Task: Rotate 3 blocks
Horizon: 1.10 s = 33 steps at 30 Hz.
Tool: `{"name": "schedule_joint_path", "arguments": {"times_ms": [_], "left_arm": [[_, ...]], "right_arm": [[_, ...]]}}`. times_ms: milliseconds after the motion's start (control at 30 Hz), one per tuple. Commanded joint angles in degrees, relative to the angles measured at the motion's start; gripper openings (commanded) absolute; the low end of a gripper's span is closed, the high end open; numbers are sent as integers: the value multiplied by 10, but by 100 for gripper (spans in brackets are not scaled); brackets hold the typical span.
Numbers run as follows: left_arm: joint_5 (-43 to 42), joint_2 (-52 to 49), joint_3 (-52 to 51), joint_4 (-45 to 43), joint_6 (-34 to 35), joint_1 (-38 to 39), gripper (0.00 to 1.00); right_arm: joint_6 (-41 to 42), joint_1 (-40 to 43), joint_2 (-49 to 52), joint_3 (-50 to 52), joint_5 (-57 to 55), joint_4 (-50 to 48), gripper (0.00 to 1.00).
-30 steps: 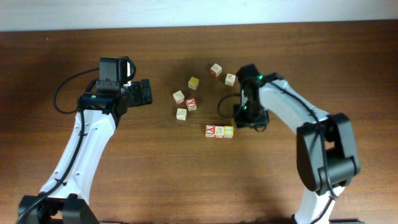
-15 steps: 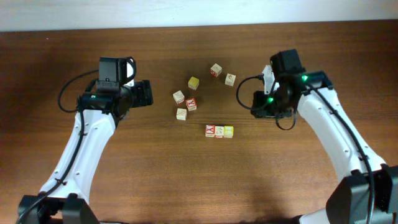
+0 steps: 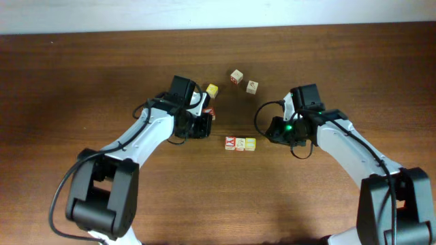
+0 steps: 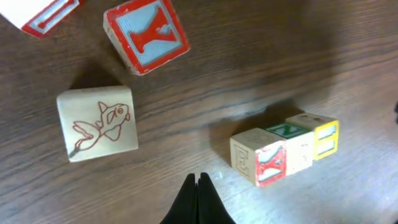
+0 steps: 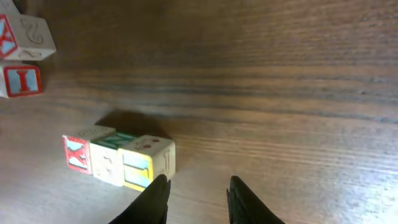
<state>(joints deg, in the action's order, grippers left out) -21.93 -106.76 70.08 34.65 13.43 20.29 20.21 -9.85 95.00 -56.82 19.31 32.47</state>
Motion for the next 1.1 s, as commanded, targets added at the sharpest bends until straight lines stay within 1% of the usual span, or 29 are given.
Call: {"name": "schedule_joint_path", "arguments": {"times_ms": [0, 67, 300, 400, 467, 600, 900, 933, 967, 1000, 1067], "left_arm": [[-12, -25, 6, -7, 16, 18, 0], [-13, -26, 5, -12, 17, 24, 0], [-14, -49, 1, -34, 39, 56, 0], [-21, -57, 1, -42, 46, 57, 0], [-23, -57, 1, -43, 51, 58, 0], [-23, -58, 1, -45, 67, 61, 0], [-30, -58, 1, -42, 62, 62, 0], [-30, -58, 1, -40, 62, 62, 0], [-30, -58, 1, -40, 62, 62, 0], [-30, -58, 1, -40, 62, 62, 0], [-30, -58, 1, -40, 62, 62, 0]], "right_arm": [[13, -6, 35, 4, 22, -17, 32], [13, -11, 56, 4, 26, -26, 31], [14, -10, 58, 4, 32, -27, 32], [28, -11, 58, 4, 44, -26, 31], [29, -11, 58, 4, 44, -25, 28], [33, -11, 58, 4, 43, -24, 28], [43, -11, 58, 4, 46, -16, 27], [43, -11, 58, 4, 50, -16, 21], [43, -11, 58, 4, 58, -16, 12], [43, -14, 58, 4, 60, -16, 7], [43, -26, 58, 4, 60, -16, 4]]}}
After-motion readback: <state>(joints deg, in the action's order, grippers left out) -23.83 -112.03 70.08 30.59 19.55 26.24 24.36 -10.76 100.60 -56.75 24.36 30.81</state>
